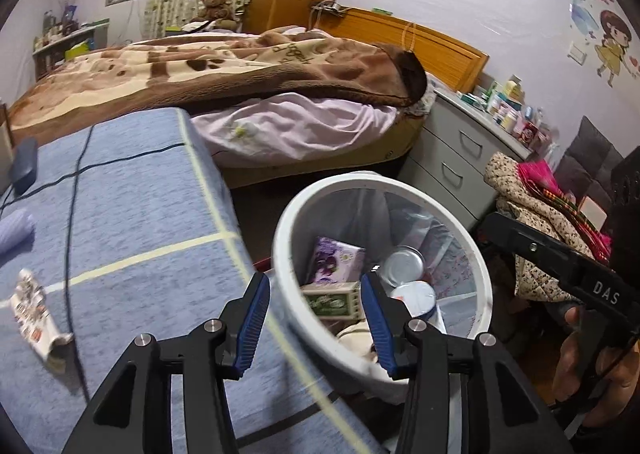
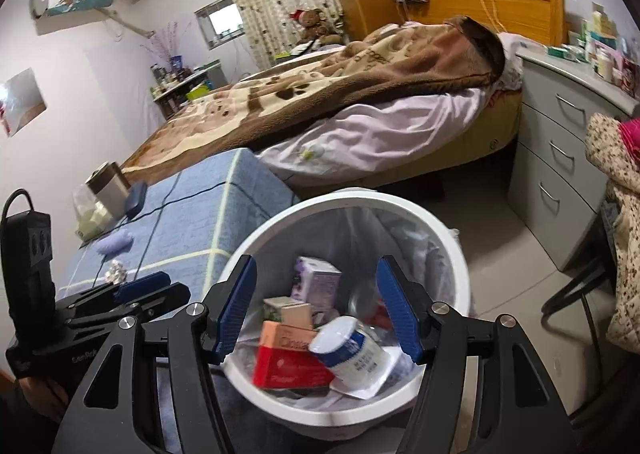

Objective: Collect trash
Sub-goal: 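Open both tools to drop the box and can into the bin, then move both open tools back over the wrapper and foam sleeve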

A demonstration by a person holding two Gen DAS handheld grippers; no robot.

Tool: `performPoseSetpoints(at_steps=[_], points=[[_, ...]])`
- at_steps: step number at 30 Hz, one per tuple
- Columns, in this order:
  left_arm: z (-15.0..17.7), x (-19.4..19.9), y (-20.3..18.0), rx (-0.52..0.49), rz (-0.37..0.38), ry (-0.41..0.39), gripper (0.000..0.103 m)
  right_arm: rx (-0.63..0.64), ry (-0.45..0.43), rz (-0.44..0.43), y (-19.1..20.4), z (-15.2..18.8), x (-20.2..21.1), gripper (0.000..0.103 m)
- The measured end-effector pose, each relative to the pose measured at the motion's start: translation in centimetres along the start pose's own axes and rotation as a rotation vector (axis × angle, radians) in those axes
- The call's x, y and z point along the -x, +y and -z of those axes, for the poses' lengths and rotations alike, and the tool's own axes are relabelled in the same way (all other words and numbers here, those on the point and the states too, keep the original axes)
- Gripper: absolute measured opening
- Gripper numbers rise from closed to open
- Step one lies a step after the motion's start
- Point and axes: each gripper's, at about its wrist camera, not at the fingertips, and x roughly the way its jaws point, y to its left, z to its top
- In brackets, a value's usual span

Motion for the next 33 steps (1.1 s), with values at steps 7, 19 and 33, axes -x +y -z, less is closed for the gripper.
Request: performPoseSetpoints(at_steps=[7, 19, 33], points=[[1.7, 3.3, 3.4, 0.058, -0.073, -0.024, 0.047, 0.067, 0.039, -0.079, 3.3, 0.6, -0.6, 0.064], [5.0, 9.2, 11.5, 0.173, -0.198, -0.075, 0.047, 0.228, 0.104, -0.231, 10.9, 1.6, -2.0, 0.064], [6.1, 13.5, 20.5, 0.255, -0.318, -0.119, 0.047, 0.417, 0.183, -0.324, 18.4, 2.4, -4.9, 0.064]])
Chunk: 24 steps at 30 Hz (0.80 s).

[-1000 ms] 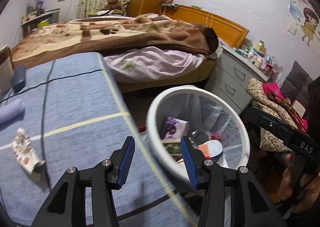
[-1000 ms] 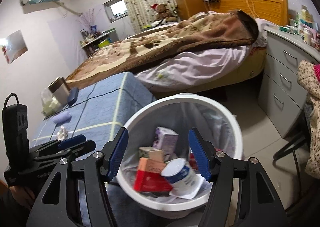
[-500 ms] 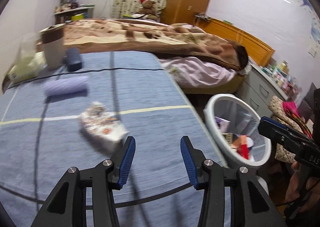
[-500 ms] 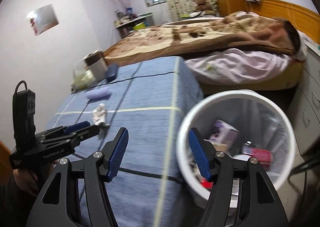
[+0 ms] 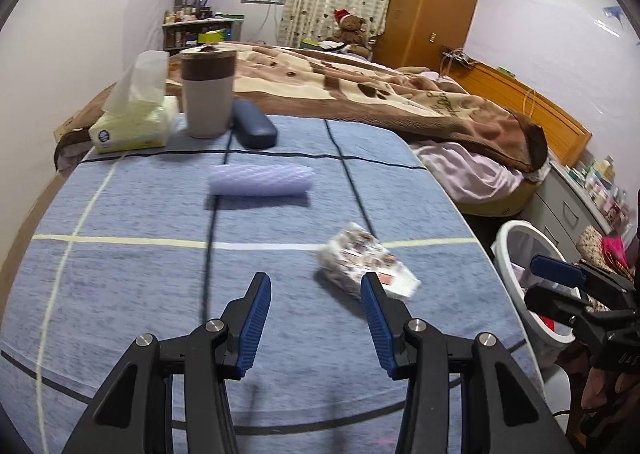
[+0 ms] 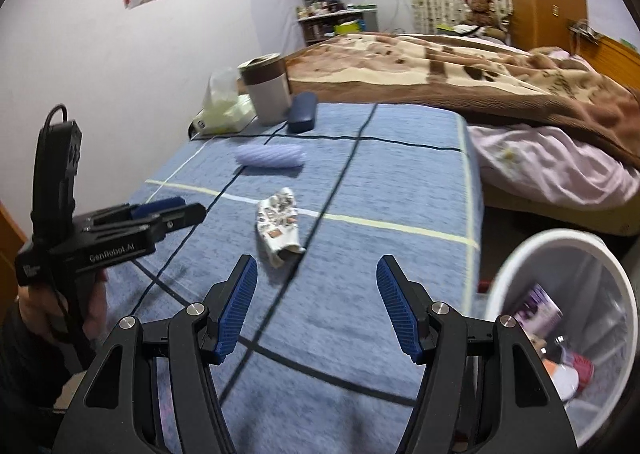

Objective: Collect trash
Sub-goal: 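Move both open tools back over the wrapper and foam sleeve, then grasp the printed snack wrapper with the right tool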

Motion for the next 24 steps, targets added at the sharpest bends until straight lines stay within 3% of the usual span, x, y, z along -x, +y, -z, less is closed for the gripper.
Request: performPoseSetpoints(at_steps=[13, 17, 20, 24], points=[[-2.5, -1.6, 5.3, -0.014, -0.019, 0.002, 0.047, 0.066, 0.111, 0.005, 2.7, -1.2, -7.0, 0.064], [-3.6, -3.0, 6.5, -0.016, -0.008, 0.014, 0.047, 0.07, 0.141, 0.006, 3.0, -1.5, -8.8, 0.056], [-4.5, -3.9, 6.9, -0.03, -0.004, 0.02, 0.047, 0.079, 0.153, -0.003, 3.2, -1.6, -9.7, 0.04], [-5.8, -5.6, 6.8, -0.077, -0.008, 0.031, 0.047, 0.08, 0.137, -0.009, 3.2, -1.6, -9.5, 0.037]])
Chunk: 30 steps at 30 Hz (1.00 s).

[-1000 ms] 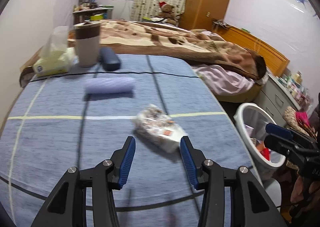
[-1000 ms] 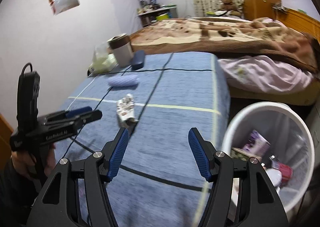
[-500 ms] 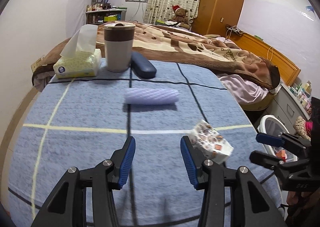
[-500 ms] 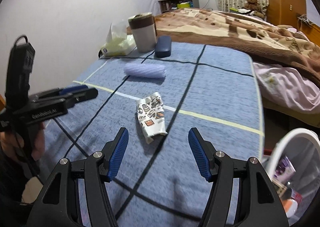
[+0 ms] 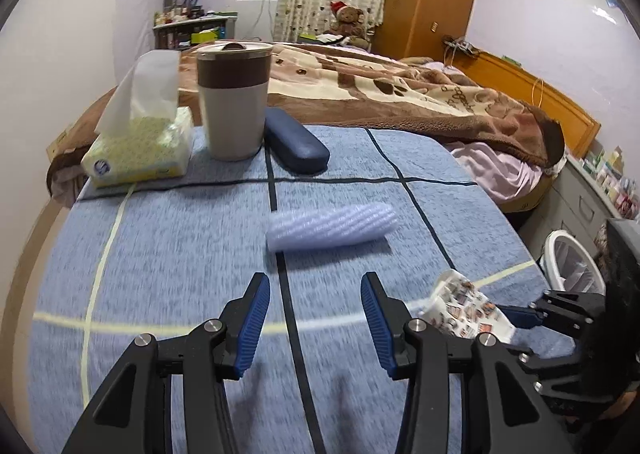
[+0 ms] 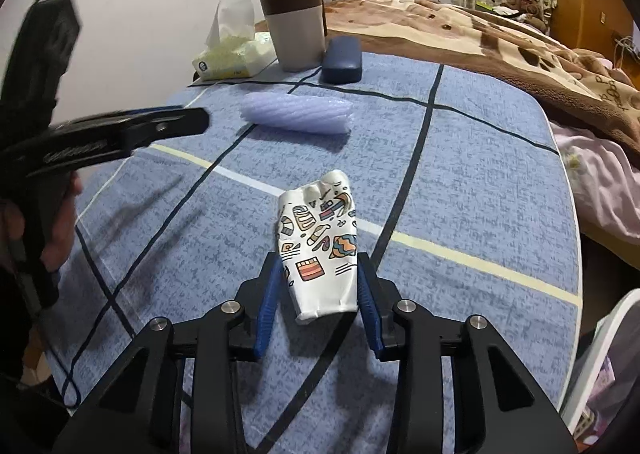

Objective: Collect trash
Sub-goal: 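Grasp the printed snack wrapper with the right tool, then grasp the lavender foam mesh sleeve with the left tool while the right holds the wrapper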

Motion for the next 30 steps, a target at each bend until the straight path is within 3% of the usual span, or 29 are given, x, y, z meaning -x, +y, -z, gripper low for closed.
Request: performPoseSetpoints(at_steps=[8, 15, 24, 27, 30], points=[[-3.1, -4.2, 0.7, -0.092, -0.02, 0.003, 0.047, -0.059, -0.025, -0.01, -1.6, 0.4, 1.1, 0.036], [-4.8, -8.0, 0.5, -0.174, 0.046, 0.049, 0.052, -0.11, -0.042, -0.009, -3.4, 0.8, 1.8, 0.036], [-3.3, -8.3, -1.2, -0.314, 0.147, 0.164, 0.061, -0.132, -0.055, -0.022, -4.3, 1.1, 2.1, 0.036], [-2.1, -8.7, -2.3, -0.374, 0.117, 0.209, 0.061, -0.14, -0.062, -0.024, -4.4, 1.1, 2.3, 0.036], [-1.8, -8.5, -2.8, -0.348, 0.083, 0.196, 0.059, -0.148, -0.072, -0.02, -4.7, 1.2, 2.6, 0.036]])
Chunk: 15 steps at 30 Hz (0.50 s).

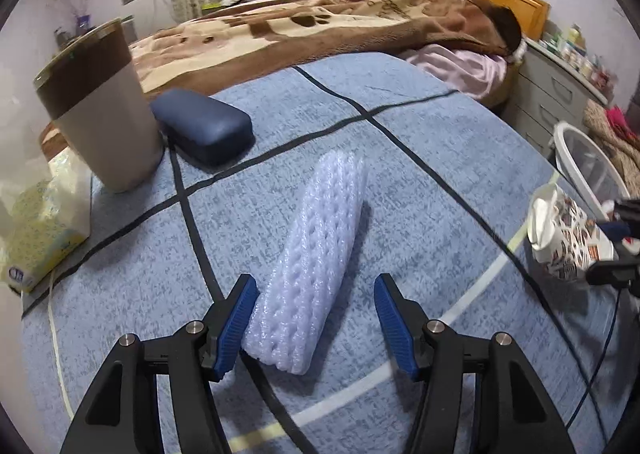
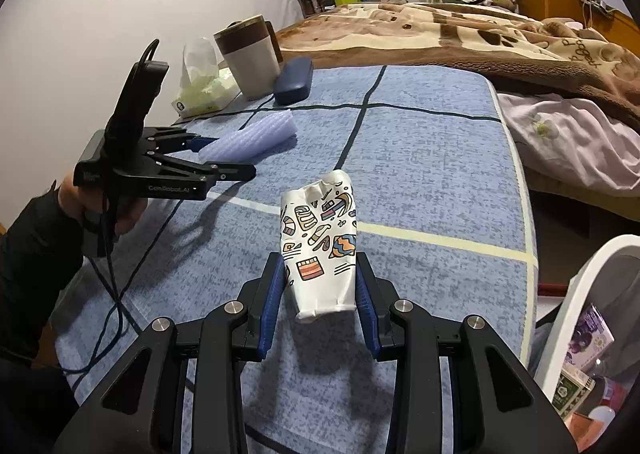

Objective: Collect trash
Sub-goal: 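Grasp the lavender foam mesh sleeve with the left tool while the right holds the wrapper, then carry the foam sleeve and wrapper over the white bin with both tools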

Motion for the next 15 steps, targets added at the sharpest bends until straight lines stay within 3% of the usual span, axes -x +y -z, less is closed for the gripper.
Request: performPoseSetpoints(at_steps=[1, 3, 5, 15], points=[[0.1, 0.2, -0.1, 0.017, -0.013, -0.005, 0.055, -0.002, -0.005, 0.0, -0.1, 0.1, 0.2, 0.036], [0.3, 0.4, -0.5, 0.029, -0.054, -0.008, 0.035, -0.01, -0.016, 0.002, -0.3, 0.1, 0.7, 0.036], [0.6, 0.7, -0.8, 0.042, -0.092, -0.008, 0.031, -0.016, -0.024, 0.003, -0.4, 0.2, 1.1, 0.036], [2.1, 4.7, -4.0, 0.128, -0.122, -0.064, 0.027, -0.053, -0.072, 0.02, -1.2, 1.0, 3.9, 0.036]])
